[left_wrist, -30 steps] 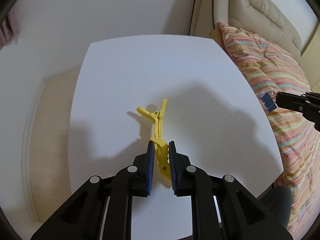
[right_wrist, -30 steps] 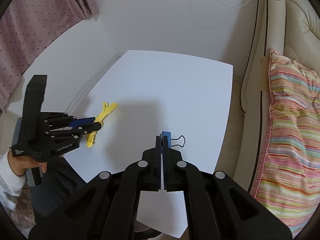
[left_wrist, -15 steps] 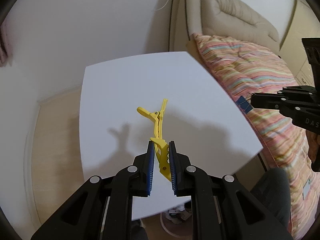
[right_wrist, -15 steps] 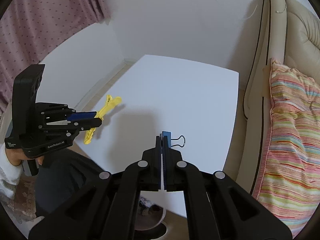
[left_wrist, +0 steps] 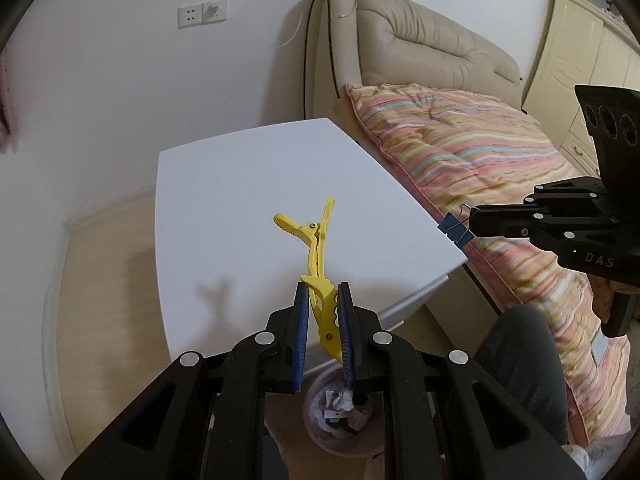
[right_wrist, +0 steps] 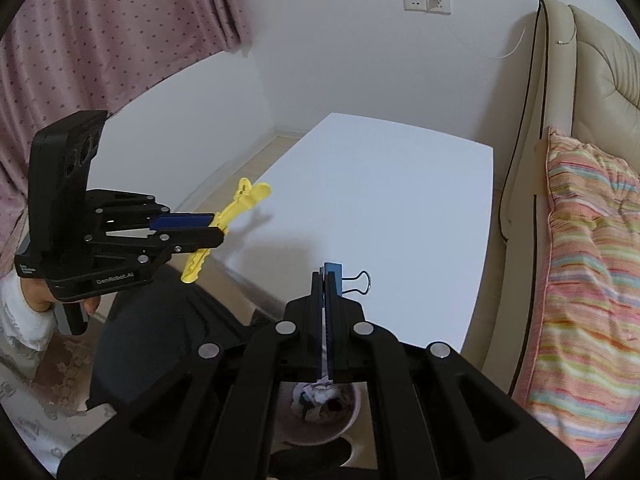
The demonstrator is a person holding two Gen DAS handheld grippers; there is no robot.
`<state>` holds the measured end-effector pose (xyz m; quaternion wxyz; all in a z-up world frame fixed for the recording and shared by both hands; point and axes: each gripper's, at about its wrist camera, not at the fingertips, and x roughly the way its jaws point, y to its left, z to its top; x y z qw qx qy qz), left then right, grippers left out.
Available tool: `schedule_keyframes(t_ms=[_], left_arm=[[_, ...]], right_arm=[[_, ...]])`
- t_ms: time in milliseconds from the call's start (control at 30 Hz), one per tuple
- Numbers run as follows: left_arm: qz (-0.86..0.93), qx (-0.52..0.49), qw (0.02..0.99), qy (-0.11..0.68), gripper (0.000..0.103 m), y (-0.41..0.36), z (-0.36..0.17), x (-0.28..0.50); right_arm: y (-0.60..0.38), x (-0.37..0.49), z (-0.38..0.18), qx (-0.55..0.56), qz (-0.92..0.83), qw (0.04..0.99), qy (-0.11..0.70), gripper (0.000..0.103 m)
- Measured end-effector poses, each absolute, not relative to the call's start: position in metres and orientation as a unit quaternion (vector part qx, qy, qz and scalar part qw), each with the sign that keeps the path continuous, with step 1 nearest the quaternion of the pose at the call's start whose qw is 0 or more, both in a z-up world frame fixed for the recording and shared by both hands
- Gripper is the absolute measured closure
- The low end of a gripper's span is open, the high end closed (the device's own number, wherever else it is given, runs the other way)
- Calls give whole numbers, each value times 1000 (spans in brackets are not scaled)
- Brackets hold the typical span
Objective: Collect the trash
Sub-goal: 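Lift both clips off the table and carry them over the pink bin, then open the right gripper to drop the blue binder clip into the bin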
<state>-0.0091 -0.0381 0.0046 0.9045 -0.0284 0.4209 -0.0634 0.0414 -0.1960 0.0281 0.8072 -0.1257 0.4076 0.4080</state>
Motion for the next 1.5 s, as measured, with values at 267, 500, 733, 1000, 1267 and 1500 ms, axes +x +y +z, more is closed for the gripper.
schedule_keyframes(t_ms=[267,500,733,1000,1267,1500], left_arm=[[-71,-30,901,428,88,-48,-6,-36],[-78,-44,895,437,89,-50,-16,-53],[-80,-51,894,438,89,-48,-19,-63],[-79,-53,895,435,88,-46,-19,-65],[-87,-52,892,440,88,-48,-19,-66],[-101,-47,890,441,88,-51,-18,-65]], right_arm=[[-201,1,11,-132,409,799,420,102],[-202,-24,-15,-138,414,781,446,102],[-202,-34,-28,-134,424,767,462,102],[-198,-33,-34,-133,423,763,470,49],[-204,-27,-29,-113,403,781,464,5],[-211,-25,-22,-117,377,799,454,3]])
